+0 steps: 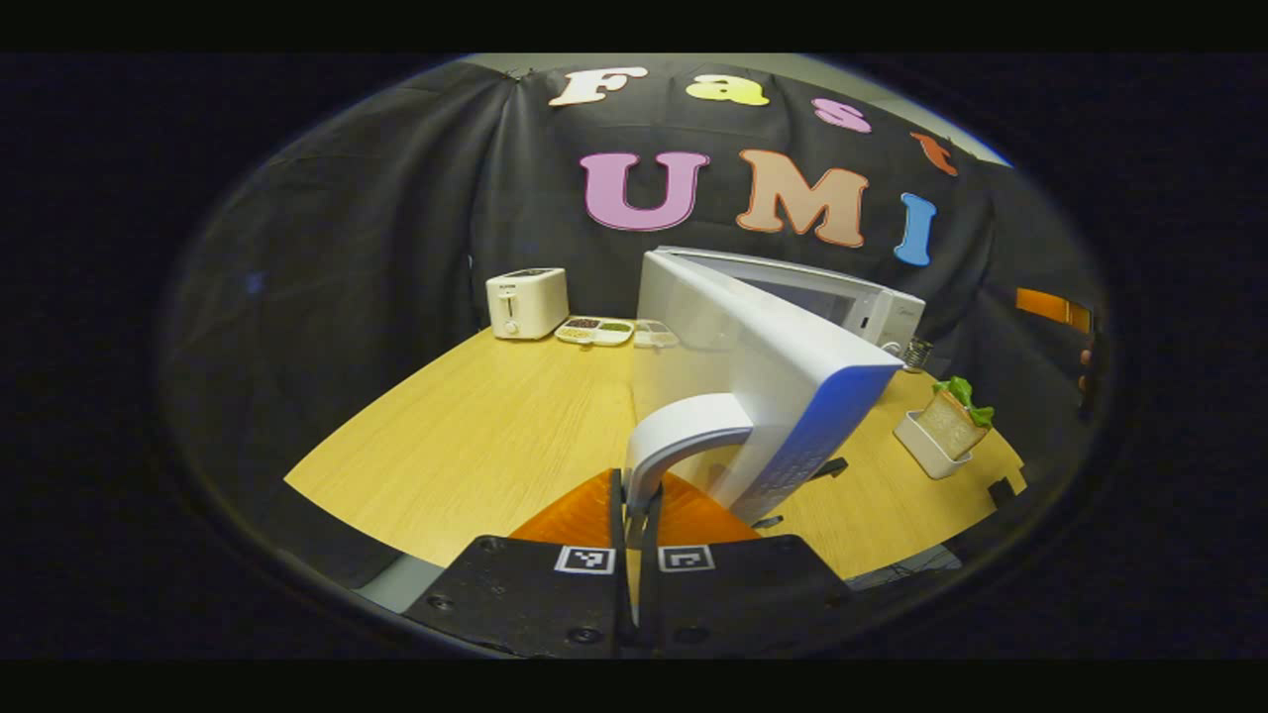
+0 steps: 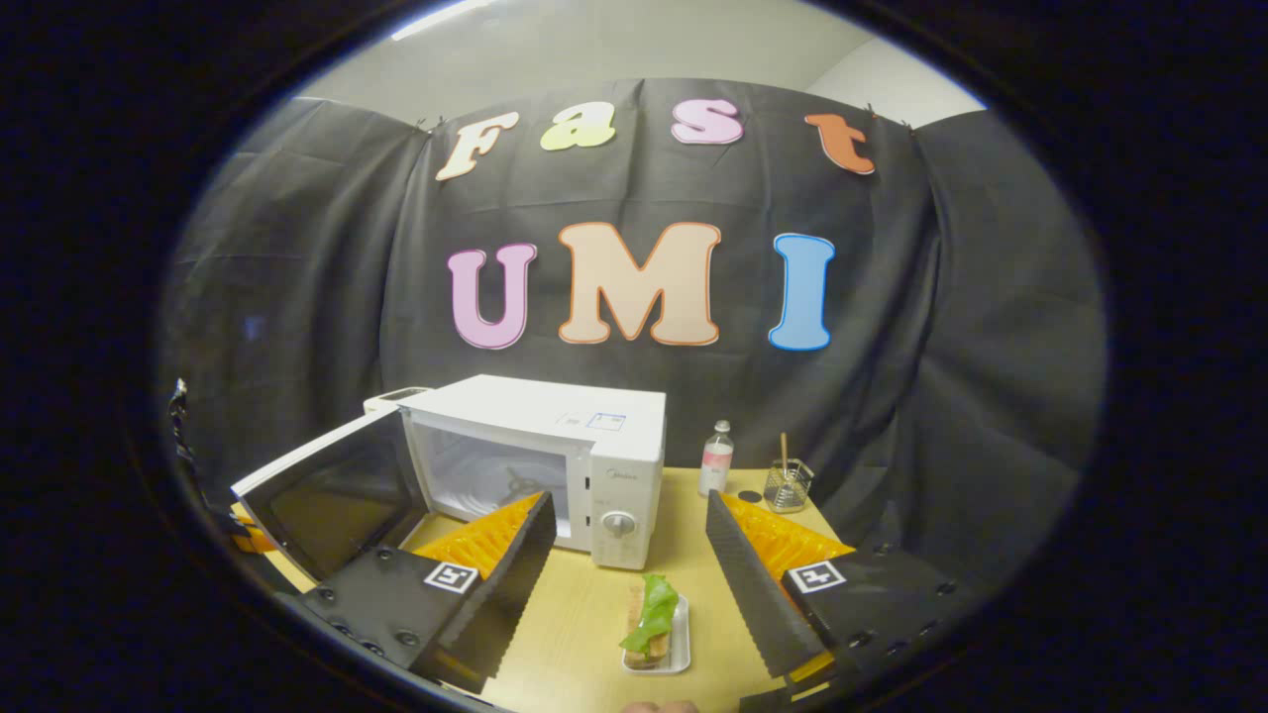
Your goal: Open the microwave oven with the left hand, put the food in, and close the microwave oven.
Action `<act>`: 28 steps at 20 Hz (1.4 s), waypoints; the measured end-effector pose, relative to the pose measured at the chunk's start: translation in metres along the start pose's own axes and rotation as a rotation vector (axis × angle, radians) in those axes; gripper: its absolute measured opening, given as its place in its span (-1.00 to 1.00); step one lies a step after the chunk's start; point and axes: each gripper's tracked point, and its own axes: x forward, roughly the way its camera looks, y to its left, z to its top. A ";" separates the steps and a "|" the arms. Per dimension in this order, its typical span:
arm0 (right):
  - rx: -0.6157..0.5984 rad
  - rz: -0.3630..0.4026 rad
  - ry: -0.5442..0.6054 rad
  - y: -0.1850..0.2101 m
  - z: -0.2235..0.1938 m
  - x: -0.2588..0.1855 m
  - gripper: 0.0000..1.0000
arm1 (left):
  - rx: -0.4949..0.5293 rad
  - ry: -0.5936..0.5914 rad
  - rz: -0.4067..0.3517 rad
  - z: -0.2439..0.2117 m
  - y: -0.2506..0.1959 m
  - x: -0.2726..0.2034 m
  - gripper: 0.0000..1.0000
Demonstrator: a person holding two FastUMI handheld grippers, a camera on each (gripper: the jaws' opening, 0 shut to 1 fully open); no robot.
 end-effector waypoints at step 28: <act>0.081 -0.079 0.465 -0.021 -0.204 0.041 0.96 | -0.010 0.034 -0.036 -0.007 0.004 0.003 0.56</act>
